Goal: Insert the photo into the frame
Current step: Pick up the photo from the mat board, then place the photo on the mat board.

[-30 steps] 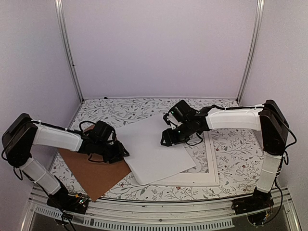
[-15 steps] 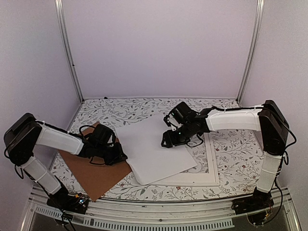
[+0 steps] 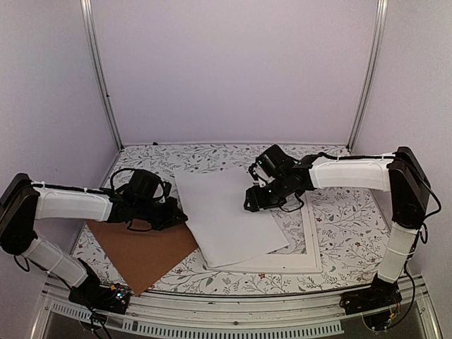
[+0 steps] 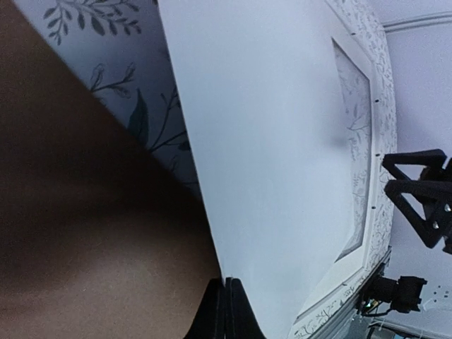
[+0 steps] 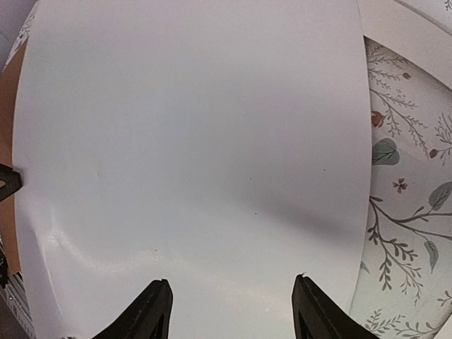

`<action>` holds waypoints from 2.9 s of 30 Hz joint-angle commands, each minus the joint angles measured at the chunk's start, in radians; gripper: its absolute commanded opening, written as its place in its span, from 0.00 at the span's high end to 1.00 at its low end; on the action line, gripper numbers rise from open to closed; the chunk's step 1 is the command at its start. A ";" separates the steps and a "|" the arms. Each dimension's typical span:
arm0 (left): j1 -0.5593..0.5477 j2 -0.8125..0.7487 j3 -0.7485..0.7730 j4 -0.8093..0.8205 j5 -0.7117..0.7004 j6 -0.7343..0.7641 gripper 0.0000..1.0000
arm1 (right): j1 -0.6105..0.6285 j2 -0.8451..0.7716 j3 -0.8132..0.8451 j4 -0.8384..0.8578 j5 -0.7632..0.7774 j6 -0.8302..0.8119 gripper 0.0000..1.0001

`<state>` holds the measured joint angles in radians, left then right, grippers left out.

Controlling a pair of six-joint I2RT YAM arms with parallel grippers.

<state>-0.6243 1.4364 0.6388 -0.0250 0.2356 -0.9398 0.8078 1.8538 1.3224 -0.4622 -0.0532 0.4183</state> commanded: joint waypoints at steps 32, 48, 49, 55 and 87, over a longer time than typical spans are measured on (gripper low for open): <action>0.185 0.075 0.133 -0.157 0.340 0.283 1.00 | -0.106 -0.020 -0.109 0.153 -0.178 -0.017 0.42; 0.185 0.124 0.036 -0.023 0.275 0.228 0.83 | 0.058 0.139 -0.006 0.240 -0.270 0.035 0.44; 0.184 0.125 0.032 -0.019 0.267 0.227 0.82 | 0.058 0.138 -0.009 0.240 -0.268 0.037 0.44; 0.184 0.146 0.000 0.066 0.250 0.214 0.80 | 0.059 0.127 -0.018 0.242 -0.269 0.042 0.44; 0.125 0.214 -0.049 0.151 0.152 0.076 0.60 | 0.032 0.117 0.012 0.174 -0.069 0.066 0.37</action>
<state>-0.4736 1.6302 0.6106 0.1410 0.4240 -0.8413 0.8989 2.0243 1.3361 -0.2535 -0.2195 0.4728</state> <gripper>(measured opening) 0.398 0.605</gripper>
